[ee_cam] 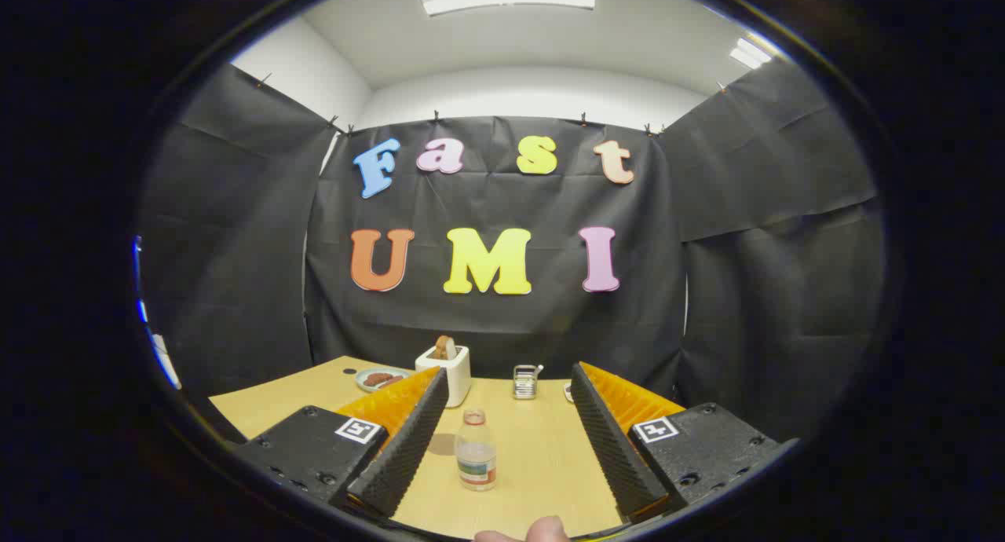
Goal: Take the bottle from table, then pour the juice into the cup, finally place the bottle on the coaster
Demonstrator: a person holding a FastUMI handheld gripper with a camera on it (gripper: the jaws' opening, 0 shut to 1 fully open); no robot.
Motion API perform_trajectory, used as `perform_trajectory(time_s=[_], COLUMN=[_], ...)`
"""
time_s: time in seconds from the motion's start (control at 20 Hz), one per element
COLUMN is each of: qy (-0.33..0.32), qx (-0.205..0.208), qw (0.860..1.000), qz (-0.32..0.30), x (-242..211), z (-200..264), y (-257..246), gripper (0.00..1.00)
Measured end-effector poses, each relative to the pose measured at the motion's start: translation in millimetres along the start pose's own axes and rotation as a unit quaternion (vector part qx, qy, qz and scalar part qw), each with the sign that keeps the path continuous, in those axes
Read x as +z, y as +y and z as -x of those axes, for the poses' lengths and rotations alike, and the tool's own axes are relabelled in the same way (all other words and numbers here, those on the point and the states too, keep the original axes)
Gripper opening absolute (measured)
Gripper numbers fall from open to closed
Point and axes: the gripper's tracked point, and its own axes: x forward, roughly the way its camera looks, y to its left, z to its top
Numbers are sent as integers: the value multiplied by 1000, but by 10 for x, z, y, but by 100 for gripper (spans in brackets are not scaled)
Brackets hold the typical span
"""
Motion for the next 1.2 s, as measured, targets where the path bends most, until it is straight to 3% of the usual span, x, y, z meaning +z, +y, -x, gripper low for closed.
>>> perform_trajectory(time_s=[1.2], qy=[-24], qx=[-16], qw=[999], qz=[18], x=[74], z=[97], y=[-40], gripper=[100])
